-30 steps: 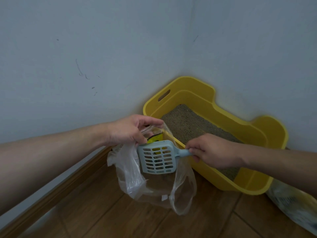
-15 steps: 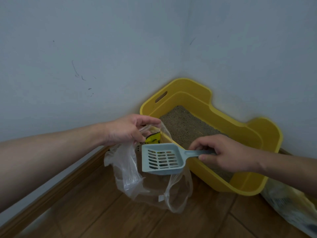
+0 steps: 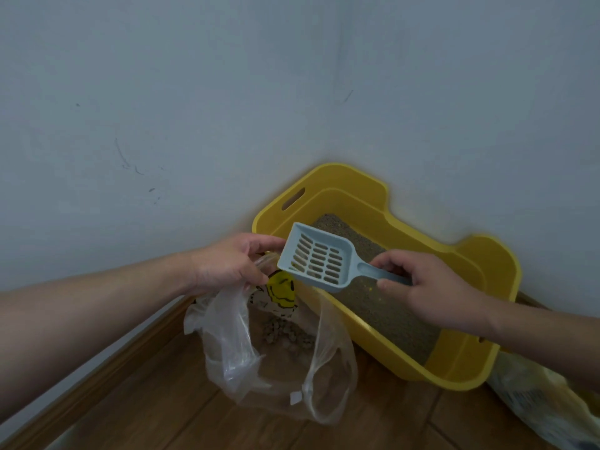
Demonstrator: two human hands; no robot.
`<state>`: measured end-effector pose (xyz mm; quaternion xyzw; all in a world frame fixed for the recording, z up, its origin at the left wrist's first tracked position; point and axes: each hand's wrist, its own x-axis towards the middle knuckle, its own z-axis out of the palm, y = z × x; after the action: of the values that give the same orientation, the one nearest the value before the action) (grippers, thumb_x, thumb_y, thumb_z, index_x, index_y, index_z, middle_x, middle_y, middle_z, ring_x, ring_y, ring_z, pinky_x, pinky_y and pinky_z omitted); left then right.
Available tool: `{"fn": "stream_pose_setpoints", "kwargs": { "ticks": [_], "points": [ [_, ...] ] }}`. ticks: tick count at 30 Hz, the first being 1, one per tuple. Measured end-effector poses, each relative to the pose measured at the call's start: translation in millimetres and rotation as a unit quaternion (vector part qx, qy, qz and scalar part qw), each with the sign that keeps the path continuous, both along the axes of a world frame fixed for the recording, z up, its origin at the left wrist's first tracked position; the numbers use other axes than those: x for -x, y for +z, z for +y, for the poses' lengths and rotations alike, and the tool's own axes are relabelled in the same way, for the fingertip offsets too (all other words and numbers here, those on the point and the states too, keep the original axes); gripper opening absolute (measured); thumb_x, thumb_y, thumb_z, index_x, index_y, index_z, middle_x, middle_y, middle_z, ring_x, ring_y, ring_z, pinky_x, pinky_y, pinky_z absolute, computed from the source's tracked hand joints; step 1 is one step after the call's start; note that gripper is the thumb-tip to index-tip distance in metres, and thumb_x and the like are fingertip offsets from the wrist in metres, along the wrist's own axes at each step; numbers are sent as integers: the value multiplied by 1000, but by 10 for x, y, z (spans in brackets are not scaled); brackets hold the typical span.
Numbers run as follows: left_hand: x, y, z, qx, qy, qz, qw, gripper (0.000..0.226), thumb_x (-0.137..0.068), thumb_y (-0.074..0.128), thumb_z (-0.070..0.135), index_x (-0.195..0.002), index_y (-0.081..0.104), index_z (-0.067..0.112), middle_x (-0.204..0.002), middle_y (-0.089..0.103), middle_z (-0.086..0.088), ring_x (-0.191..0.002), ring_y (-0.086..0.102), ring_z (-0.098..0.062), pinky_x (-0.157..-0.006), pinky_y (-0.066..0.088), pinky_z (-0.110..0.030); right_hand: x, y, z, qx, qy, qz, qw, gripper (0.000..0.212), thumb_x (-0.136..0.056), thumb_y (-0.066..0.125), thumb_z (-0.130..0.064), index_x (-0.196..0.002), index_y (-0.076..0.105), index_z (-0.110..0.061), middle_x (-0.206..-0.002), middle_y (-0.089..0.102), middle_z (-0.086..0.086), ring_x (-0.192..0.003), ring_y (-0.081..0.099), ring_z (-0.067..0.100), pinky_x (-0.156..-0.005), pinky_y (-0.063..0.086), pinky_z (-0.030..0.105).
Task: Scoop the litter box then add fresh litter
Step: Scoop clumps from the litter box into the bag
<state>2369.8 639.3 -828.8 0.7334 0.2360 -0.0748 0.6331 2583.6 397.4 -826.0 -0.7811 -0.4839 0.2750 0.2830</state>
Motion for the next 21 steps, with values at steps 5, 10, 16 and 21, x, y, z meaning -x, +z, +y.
{"fn": "stream_pose_setpoints", "kwargs": {
  "ticks": [5,10,16,21],
  "points": [
    [-61,-86,26,16,2,-4,1000,68,-74,60,-11,-128,62,30,-141,55,13,-131,51,-10,-99,50,-34,9,-162,167,7,-57,4,998,12,-96,61,-24,-104,62,-32,-84,64,-8,-64,57,4,-52,44,16],
    [-136,-118,41,39,13,-8,999,69,-82,54,-22,-128,59,29,-139,55,10,-115,61,-6,-73,52,-18,-19,-300,376,12,-100,22,995,11,-98,57,-23,-107,61,-29,-86,63,-8,-68,60,8,-52,48,17],
    [-231,-211,60,63,2,-28,998,67,-79,62,-16,-123,66,35,-133,63,6,-103,68,-17,-72,56,-30,-84,-622,624,33,-164,37,985,11,-99,56,-24,-109,59,-26,-88,63,-4,-75,62,13,-62,57,32],
    [-274,-280,68,76,8,-39,996,67,-70,66,-4,-122,67,38,-133,63,10,-125,53,-44,-90,43,-52,-97,-922,809,50,-216,61,973,12,-100,54,-24,-109,58,-19,-85,62,-1,-68,58,11,-51,41,22]
  ]
}}
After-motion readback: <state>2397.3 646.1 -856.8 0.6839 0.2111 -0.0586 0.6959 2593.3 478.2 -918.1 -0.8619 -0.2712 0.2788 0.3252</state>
